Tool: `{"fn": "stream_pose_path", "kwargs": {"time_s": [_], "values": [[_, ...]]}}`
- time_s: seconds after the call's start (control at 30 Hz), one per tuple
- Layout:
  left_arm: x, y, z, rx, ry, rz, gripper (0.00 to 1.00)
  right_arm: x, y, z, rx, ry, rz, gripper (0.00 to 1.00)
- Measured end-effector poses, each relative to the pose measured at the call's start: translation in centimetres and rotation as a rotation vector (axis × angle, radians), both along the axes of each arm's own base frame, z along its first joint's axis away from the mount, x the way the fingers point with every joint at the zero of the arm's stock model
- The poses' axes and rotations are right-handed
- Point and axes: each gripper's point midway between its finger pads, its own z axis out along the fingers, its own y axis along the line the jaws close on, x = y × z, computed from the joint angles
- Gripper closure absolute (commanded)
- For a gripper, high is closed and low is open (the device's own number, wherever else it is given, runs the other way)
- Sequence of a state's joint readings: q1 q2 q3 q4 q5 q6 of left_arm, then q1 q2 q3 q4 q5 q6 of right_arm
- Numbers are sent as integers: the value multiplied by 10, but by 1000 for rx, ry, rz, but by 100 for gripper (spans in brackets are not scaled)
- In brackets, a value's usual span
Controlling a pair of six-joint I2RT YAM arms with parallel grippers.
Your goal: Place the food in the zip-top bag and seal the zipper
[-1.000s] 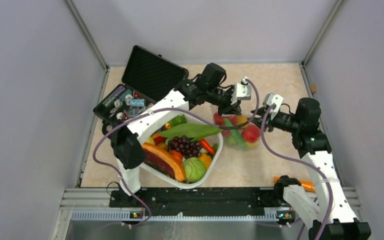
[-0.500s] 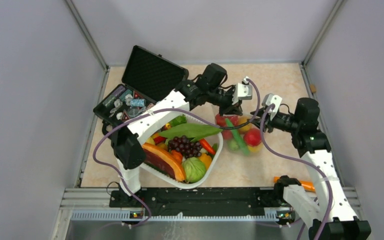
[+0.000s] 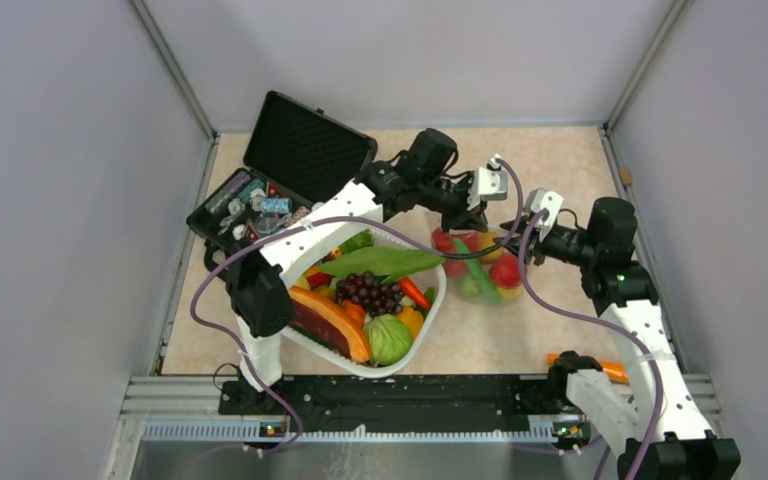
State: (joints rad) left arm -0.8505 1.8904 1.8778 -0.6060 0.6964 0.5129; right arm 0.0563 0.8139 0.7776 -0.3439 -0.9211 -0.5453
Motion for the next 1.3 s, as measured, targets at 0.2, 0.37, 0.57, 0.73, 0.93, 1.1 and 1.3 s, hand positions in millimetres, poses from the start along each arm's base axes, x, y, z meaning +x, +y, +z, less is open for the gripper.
{"fn": "stream_pose_path", "kwargs": {"time_s": [0.2, 0.37, 0.57, 0.73, 0.93, 1.1, 1.3], "values": [[3, -4, -5, -2, 0, -1, 100, 2, -1, 0, 0, -2, -12, 67], [4, -5, -4, -5, -1, -1, 100, 5, -3, -3, -6, 3, -25, 67], [3, -5, -4, -7, 1, -5, 100, 8, -5, -6, -14, 8, -44, 68], [0, -5, -4, -12, 4, -22, 100, 11, -7, -10, -20, 14, -60, 78], [-1, -5, -4, -11, 4, -28, 100, 11, -7, -11, -21, 19, -60, 100], [0, -5, -4, -10, -1, -27, 100, 10, -7, -12, -20, 24, -56, 100], [2, -2, -7, 1, -13, -23, 100, 10, -8, -14, -26, 31, -63, 100]]}}
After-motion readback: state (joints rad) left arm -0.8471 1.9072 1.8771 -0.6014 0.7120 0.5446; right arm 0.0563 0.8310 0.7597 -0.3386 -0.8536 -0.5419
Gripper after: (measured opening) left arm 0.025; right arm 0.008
